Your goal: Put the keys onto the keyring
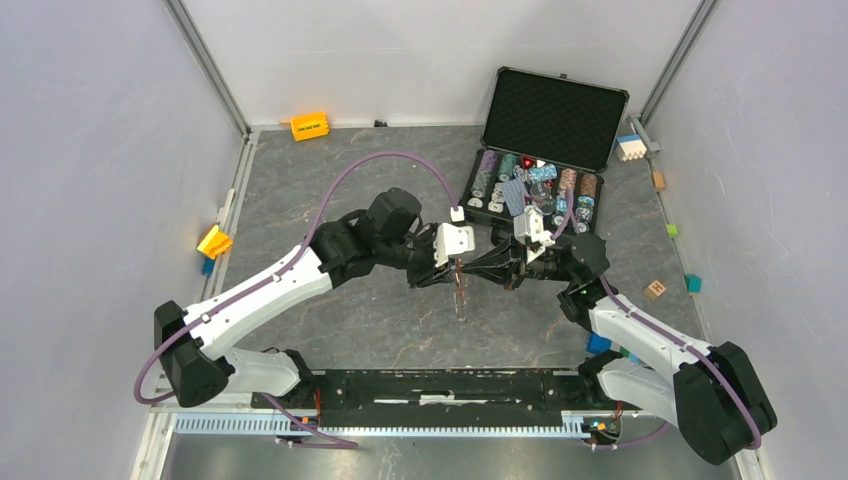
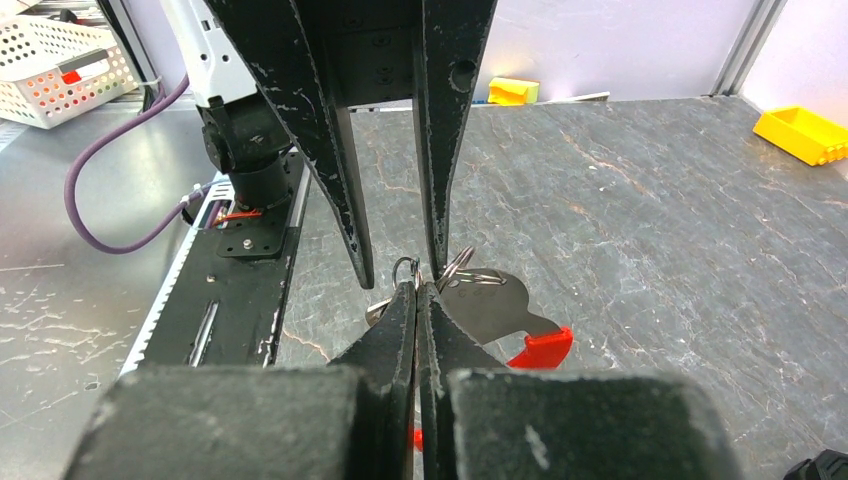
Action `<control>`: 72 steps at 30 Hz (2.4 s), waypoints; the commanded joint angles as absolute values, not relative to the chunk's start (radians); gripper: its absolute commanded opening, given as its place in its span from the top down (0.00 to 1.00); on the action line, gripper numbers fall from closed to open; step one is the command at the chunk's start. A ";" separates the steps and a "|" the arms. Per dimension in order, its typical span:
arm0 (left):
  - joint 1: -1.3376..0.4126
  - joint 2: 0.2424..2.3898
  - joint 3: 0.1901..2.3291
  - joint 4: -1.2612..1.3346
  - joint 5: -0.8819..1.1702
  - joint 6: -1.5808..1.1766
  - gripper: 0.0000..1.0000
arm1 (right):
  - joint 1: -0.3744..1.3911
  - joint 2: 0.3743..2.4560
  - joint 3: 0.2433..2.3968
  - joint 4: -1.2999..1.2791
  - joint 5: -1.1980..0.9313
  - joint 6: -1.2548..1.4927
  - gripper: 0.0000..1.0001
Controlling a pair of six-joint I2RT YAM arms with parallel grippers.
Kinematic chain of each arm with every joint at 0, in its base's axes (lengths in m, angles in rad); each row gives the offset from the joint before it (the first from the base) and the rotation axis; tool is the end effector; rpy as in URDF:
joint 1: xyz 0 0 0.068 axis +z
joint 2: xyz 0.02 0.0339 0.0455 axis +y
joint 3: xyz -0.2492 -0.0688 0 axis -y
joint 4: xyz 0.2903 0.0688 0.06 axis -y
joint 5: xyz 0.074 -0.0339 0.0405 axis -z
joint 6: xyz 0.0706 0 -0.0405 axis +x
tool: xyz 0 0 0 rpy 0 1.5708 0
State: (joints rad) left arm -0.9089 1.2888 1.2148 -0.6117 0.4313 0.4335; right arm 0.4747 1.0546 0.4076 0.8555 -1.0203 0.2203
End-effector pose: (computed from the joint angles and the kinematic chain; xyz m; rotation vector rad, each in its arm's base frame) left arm 0.1928 -0.2954 0.3038 1.5995 1.6342 -0.7380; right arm 0.2156 0.1784 0.2261 -1.0635 1.1850 1.2399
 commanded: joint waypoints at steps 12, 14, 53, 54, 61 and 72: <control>-0.905 1.290 1.277 -0.601 0.449 0.379 0.80 | 0.467 1.039 0.428 0.884 -1.027 0.207 1.00; -0.905 1.292 1.275 -0.604 0.451 0.381 0.84 | 0.467 1.036 0.427 0.885 -1.029 0.207 1.00; -0.905 1.375 1.313 -0.592 0.465 0.334 0.77 | 0.468 1.040 0.396 0.957 -1.017 0.246 1.00; -0.905 1.374 1.315 -0.592 0.465 0.334 0.76 | 0.467 1.040 0.396 0.952 -1.017 0.242 1.00; -0.905 1.340 1.312 -0.602 0.435 0.368 0.70 | 0.468 1.040 0.402 0.917 -1.012 0.210 1.00; -0.904 1.292 1.291 -0.588 0.470 0.437 0.64 | 0.468 1.051 0.408 0.911 -1.014 0.210 1.00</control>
